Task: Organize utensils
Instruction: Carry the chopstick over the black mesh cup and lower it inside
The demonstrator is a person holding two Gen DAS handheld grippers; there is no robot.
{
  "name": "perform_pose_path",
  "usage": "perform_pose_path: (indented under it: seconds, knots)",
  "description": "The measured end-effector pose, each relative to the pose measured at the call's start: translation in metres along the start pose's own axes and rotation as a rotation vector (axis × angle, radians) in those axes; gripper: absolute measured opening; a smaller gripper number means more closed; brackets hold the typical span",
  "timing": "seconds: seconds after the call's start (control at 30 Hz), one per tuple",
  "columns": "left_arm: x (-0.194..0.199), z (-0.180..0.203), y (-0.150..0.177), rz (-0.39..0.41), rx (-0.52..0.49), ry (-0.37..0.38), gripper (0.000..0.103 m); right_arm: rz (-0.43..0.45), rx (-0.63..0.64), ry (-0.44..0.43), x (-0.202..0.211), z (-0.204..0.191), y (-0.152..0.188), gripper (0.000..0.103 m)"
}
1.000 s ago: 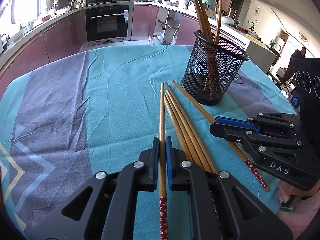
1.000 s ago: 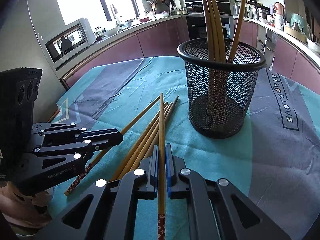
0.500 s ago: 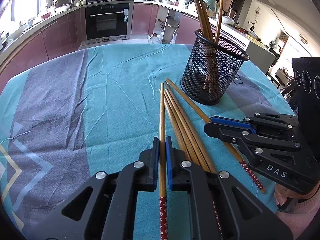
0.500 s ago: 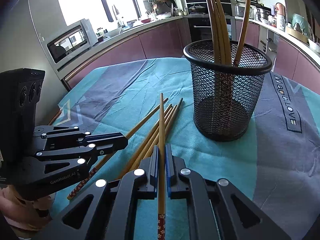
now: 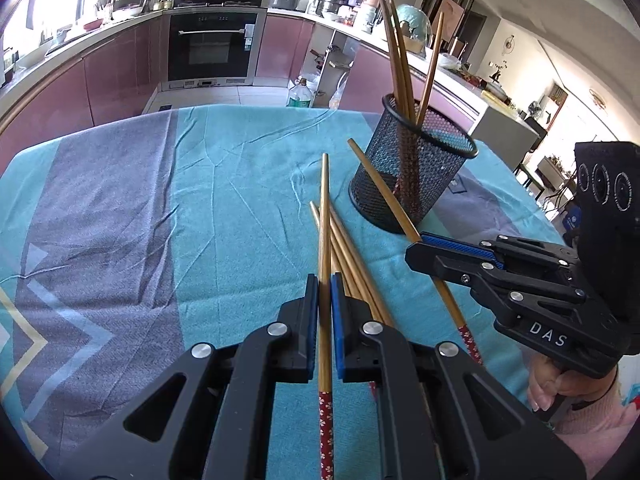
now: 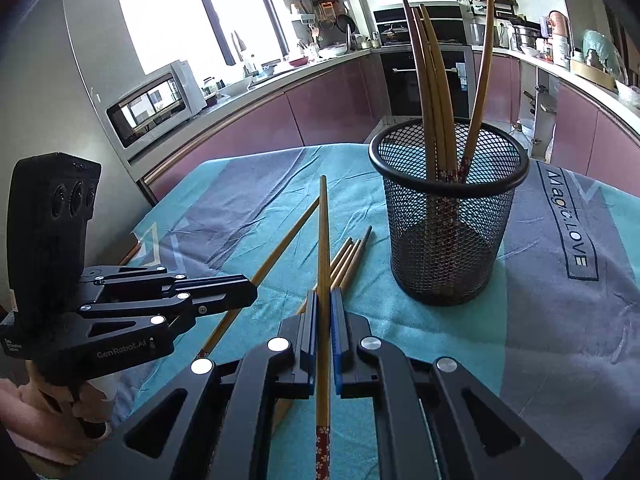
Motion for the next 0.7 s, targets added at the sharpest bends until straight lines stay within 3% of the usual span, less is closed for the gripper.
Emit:
perform_pose_path:
  seconds: [0.43, 0.7]
  knots:
    - [0.048, 0.0, -0.03, 0.123, 0.02, 0.118, 0.007, 0.143, -0.02, -0.02, 0.044, 0.008, -0.028, 0.005]
    - [0.077, 0.01, -0.056, 0.209, -0.003, 0.152, 0.007, 0.224, -0.005, -0.014, 0.067, 0.015, -0.05, 0.005]
Point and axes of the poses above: each gripper's, at about its wrist camera, not at the fingertips, and x roughly against the way its jaws point, z to its right, y to its underside, the point moved 1 cm from there along -x, roughly the way its jaws point, and after that the axes turned 1 degree about -x, right-handed, at the moved point
